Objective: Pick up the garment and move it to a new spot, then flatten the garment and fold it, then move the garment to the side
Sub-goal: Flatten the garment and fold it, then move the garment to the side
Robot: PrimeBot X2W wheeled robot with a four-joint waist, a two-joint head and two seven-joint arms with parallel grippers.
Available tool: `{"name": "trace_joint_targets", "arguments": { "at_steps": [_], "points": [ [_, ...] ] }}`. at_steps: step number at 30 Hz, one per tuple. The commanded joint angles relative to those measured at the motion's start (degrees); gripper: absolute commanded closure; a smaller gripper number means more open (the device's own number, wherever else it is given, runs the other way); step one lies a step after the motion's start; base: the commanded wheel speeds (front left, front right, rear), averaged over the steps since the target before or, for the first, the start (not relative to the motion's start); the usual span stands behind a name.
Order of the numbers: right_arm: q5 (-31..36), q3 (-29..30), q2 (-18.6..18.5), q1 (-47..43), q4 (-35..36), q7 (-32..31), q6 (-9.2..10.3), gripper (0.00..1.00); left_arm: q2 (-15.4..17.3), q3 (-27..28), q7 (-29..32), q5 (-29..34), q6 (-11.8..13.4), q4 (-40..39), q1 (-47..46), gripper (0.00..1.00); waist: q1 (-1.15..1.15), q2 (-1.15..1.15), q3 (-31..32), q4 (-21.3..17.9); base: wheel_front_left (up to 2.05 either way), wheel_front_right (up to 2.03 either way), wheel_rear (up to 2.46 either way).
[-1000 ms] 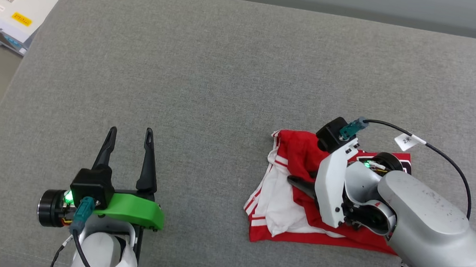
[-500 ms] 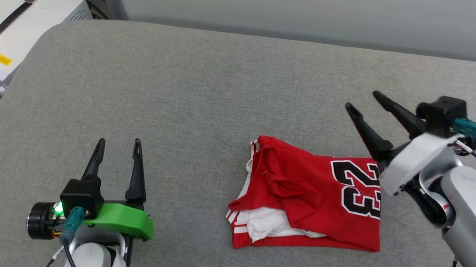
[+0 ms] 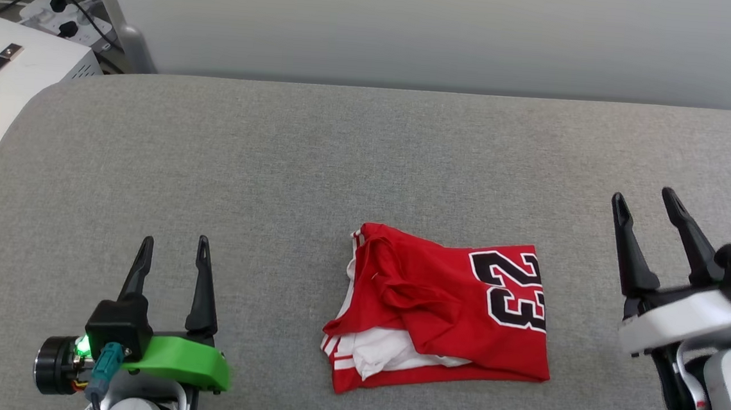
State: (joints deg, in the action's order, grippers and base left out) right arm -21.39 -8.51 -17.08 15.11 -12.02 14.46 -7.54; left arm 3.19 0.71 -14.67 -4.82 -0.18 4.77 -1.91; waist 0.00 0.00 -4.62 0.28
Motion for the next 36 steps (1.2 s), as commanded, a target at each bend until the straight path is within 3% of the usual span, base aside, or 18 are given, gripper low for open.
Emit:
{"name": "trace_joint_targets", "arguments": {
  "at_steps": [1, 9, 20, 24, 30, 36],
  "points": [
    [1.4, 1.5, 1.3, -2.7, 1.9, 0.5, 0.05, 0.00, -0.2, -0.3, -0.3, 0.3, 0.2, -0.2, 1.2, 0.00, 0.00, 0.00, 0.7, -0.6, 0.00, 0.00, 0.00],
    [4.6, 7.8, 8.0, -13.7, 9.3, 0.5, 0.05, 0.00, -0.3, -1.4, -0.3, 0.4, 0.7, -0.7, 3.3, 0.00, 0.00, 0.00, 1.8, -1.0, 0.00, 0.00, 0.00],
    [6.3, 9.0, 9.0, -15.6, 11.0, 0.5, 0.05, 0.00, -0.3, -1.7, -0.3, 0.3, 1.0, -0.9, 3.8, 0.00, 0.00, 0.00, 1.4, -0.4, 0.00, 0.00, 0.00],
    [6.6, 9.7, 6.8, -11.4, 11.9, 0.5, 0.05, 0.00, -0.3, -1.9, -0.3, 0.2, 1.0, -1.0, 2.8, 0.00, 0.00, 0.00, 0.3, 0.3, 0.00, 0.00, 0.00],
    [5.0, 8.3, -0.1, -1.0, 12.5, -1.7, 0.05, 0.00, -0.3, -2.3, -0.3, 0.1, 1.0, -0.9, 1.3, 0.00, 0.00, 0.00, -1.6, 1.9, 0.00, 0.00, 0.00],
    [-2.1, -0.5, -8.2, 7.4, 11.7, -16.2, 0.05, 0.00, -0.3, -2.7, -0.3, 0.0, 1.1, -0.8, 0.0, 0.00, 0.00, 0.00, -3.5, 3.0, 0.00, 0.00, 0.00]
  ]
}}
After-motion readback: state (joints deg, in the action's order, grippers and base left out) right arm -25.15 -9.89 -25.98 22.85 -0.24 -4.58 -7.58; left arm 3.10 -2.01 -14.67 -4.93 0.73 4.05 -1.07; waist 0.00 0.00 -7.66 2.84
